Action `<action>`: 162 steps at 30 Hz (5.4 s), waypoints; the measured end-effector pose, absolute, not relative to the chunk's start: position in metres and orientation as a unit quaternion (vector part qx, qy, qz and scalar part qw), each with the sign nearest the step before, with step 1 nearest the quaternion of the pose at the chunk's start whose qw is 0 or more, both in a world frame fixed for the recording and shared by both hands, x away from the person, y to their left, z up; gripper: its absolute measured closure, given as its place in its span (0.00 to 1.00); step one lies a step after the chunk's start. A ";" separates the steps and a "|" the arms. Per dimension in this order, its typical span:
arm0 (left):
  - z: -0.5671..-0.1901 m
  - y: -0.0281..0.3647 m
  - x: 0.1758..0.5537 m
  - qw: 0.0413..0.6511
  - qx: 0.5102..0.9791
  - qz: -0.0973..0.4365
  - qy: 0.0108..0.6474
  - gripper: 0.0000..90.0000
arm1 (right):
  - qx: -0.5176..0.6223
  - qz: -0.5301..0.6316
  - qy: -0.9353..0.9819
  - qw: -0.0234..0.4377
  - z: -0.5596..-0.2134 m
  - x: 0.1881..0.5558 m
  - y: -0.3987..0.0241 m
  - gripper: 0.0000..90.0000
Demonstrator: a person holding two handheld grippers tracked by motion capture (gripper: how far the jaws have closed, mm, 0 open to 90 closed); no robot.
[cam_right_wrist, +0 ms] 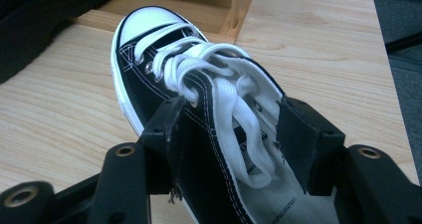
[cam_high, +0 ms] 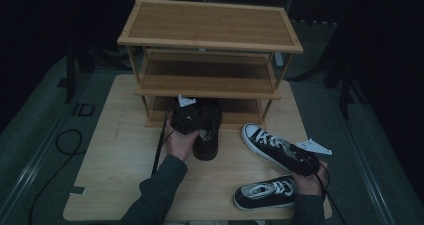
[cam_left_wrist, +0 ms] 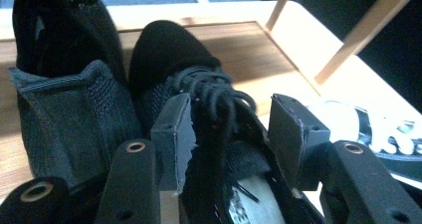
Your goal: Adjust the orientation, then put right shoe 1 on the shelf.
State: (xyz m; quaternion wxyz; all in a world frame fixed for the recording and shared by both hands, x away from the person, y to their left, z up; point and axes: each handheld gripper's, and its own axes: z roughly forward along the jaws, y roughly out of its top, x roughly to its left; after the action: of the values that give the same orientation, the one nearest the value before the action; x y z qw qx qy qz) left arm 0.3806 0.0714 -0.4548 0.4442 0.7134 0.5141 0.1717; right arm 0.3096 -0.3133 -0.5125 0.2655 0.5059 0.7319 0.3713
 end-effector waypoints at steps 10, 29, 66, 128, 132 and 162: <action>-0.452 0.089 0.348 0.473 0.745 0.150 0.446 0.69 | 0.506 0.372 0.732 0.265 -0.512 0.310 -0.313 0.50; -0.481 0.109 0.314 0.460 0.758 0.122 0.446 0.70 | 0.507 0.369 0.732 0.265 -0.512 0.310 -0.313 0.50; -0.541 0.053 0.309 0.351 0.838 0.091 0.407 1.00 | 0.507 0.369 0.733 0.264 -0.512 0.310 -0.313 0.49; -0.521 0.038 0.408 0.348 0.808 0.159 0.447 1.00 | 0.502 0.363 0.739 0.264 -0.513 0.311 -0.311 0.50; -0.522 0.039 0.414 0.350 0.803 0.156 0.456 1.00 | 0.503 0.363 0.739 0.263 -0.513 0.310 -0.311 0.50; -0.550 0.136 0.338 0.373 0.790 0.147 0.465 0.64 | 0.506 0.406 0.707 0.282 -0.487 0.297 -0.324 0.59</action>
State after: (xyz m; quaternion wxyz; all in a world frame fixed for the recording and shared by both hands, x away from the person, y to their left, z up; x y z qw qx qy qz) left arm 0.3376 0.1363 -0.5501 0.3729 0.7896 0.4646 0.1469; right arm 0.2968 -0.3243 -0.4873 0.2817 0.5060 0.7067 0.4065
